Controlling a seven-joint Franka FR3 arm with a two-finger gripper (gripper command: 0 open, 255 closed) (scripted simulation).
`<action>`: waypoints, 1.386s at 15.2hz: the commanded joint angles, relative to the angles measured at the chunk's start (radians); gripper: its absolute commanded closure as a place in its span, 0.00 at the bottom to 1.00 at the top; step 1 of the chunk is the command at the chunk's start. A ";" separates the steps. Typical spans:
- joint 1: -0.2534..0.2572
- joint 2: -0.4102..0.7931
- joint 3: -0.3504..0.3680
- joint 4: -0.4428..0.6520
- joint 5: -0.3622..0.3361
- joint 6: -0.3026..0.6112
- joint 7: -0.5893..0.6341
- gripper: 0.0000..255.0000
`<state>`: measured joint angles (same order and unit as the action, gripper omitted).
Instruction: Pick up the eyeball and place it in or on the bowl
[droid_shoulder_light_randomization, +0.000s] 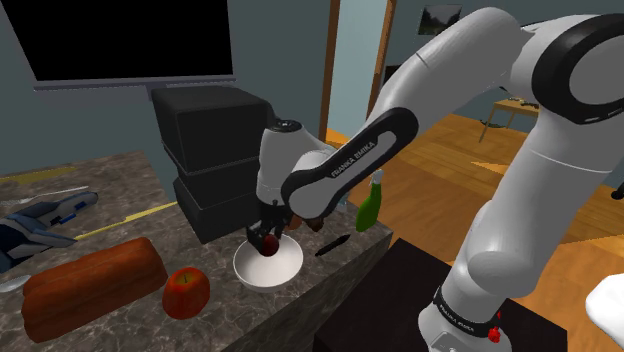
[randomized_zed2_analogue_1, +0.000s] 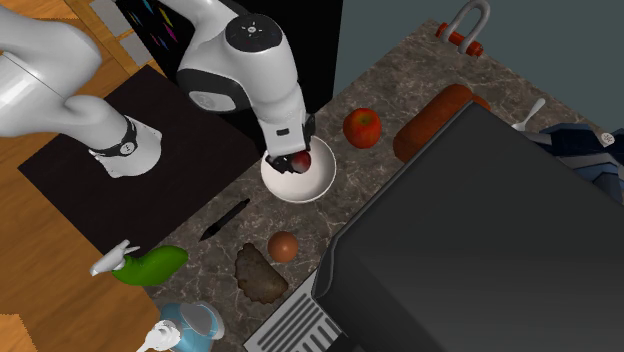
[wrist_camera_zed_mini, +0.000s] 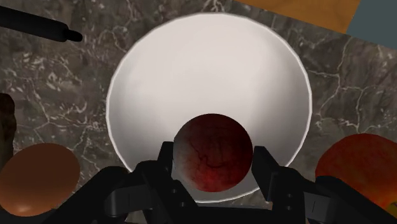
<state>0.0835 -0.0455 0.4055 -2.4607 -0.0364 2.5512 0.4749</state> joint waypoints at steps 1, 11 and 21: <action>-0.002 0.032 0.002 -0.008 -0.025 0.037 0.020 1.00; -0.002 0.031 0.001 -0.008 -0.025 0.037 0.020 0.00; 0.010 -0.091 -0.004 0.011 0.060 -0.095 -0.040 0.00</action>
<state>0.0928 -0.1326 0.4024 -2.4522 0.0200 2.4641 0.4368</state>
